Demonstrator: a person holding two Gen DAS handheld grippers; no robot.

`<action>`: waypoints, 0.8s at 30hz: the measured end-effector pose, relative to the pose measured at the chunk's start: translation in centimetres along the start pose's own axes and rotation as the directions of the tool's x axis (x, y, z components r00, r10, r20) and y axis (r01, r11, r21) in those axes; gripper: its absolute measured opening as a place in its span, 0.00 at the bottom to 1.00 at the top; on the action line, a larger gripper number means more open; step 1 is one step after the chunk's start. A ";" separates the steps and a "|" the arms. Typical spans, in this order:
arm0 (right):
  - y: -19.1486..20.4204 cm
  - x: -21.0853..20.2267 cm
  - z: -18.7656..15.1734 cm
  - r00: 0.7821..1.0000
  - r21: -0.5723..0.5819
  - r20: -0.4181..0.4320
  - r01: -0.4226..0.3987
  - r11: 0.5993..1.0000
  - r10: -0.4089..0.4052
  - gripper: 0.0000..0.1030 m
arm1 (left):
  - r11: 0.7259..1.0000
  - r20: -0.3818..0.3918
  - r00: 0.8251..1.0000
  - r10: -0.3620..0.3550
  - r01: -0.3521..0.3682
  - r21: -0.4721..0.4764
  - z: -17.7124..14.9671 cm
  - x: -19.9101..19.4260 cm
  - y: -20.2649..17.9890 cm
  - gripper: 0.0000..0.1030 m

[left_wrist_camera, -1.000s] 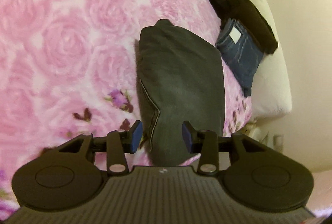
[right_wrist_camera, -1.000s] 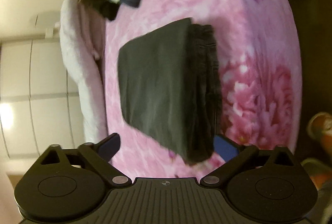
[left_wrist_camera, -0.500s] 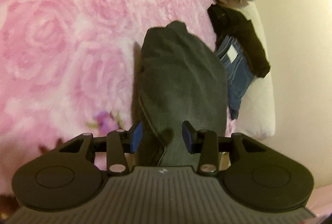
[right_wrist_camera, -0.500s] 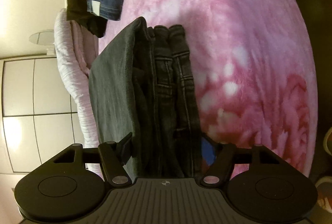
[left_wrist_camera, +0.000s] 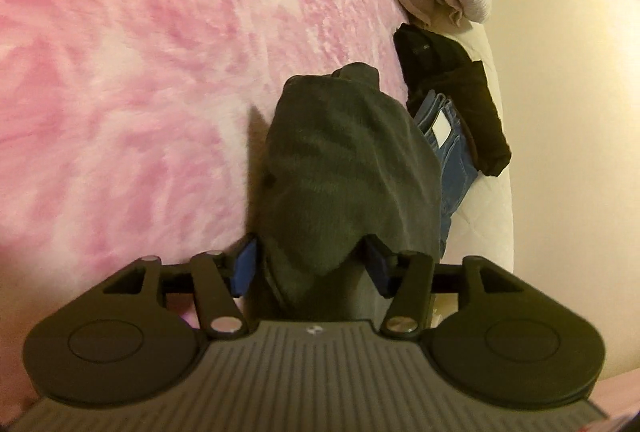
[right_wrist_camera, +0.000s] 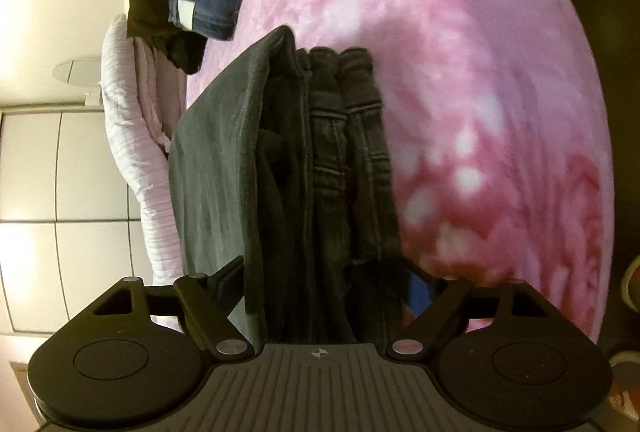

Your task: Fold clothes

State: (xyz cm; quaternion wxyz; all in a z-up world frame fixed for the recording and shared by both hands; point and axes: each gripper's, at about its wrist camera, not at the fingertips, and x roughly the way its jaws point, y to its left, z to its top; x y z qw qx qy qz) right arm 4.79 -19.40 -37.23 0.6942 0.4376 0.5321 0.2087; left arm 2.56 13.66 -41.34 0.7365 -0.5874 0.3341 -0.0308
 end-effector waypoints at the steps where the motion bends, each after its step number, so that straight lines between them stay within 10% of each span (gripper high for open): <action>1: 0.1 0.2 0.1 1.000 -0.016 -0.004 0.001 1.000 -0.001 0.80 | 1.000 0.006 1.000 -0.004 0.004 0.007 0.0 0.3 -0.1 0.50; 9: 1.2 1.1 1.0 0.998 -0.157 -0.057 -0.009 0.988 0.000 0.42 | 0.994 0.110 0.993 -0.030 0.018 0.107 -2.4 -1.5 -1.4 0.22; 18: 1.2 -1.8 5.3 0.948 -0.309 -0.313 -0.046 0.950 -0.056 0.43 | 0.997 0.158 0.986 0.050 -0.039 -0.072 -13.3 -7.9 -0.6 0.23; 24: 0.5 -1.0 6.9 0.931 -0.327 -0.337 0.024 0.945 -0.140 0.64 | 0.990 0.171 0.980 0.100 -0.081 -0.115 -15.1 -7.7 0.0 0.28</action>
